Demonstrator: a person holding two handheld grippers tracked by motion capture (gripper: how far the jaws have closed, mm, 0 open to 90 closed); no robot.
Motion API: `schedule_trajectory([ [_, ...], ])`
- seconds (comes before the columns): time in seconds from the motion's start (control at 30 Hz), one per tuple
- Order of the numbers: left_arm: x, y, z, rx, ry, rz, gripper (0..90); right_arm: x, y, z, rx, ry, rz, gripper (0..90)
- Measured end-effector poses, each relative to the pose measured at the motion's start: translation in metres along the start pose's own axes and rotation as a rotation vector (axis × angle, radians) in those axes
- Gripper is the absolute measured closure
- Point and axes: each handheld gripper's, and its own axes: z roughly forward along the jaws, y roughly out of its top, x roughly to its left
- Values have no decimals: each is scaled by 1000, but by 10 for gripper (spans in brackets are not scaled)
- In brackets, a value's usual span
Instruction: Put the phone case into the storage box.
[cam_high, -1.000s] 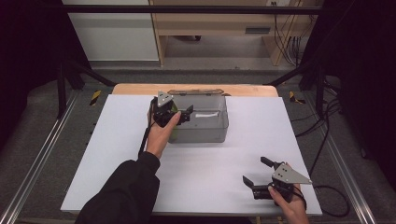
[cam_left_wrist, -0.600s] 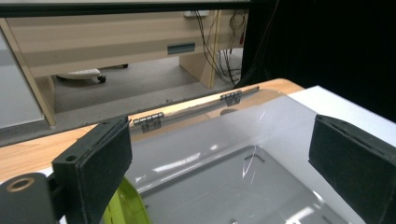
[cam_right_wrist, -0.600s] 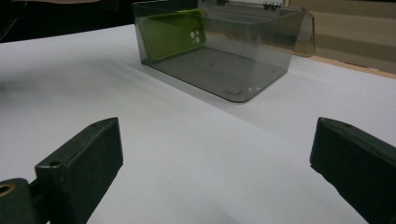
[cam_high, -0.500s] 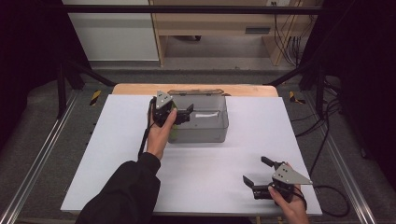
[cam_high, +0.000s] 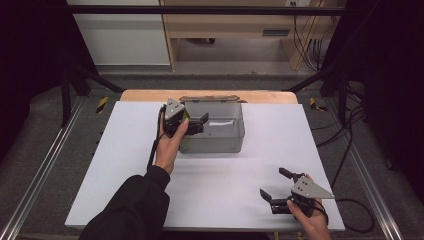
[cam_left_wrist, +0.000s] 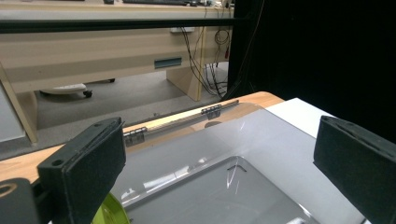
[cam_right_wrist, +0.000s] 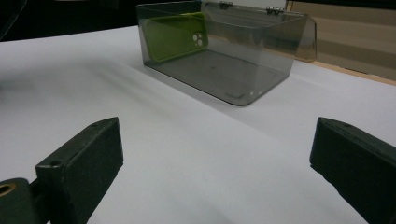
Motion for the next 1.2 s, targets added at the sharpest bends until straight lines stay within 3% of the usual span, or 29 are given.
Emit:
schedule_trajectory([
  [0.1,-1,1,-5,-10,-1,21,20,0,0,0,-3,2,-6,28],
  [0.6,10,3,-39,-56,9,27,23,0,1,-1,-18,-15,-5,27],
  [1.2,39,15,-98,-87,26,7,19,-2,1,-1,-1,-39,9,25],
])
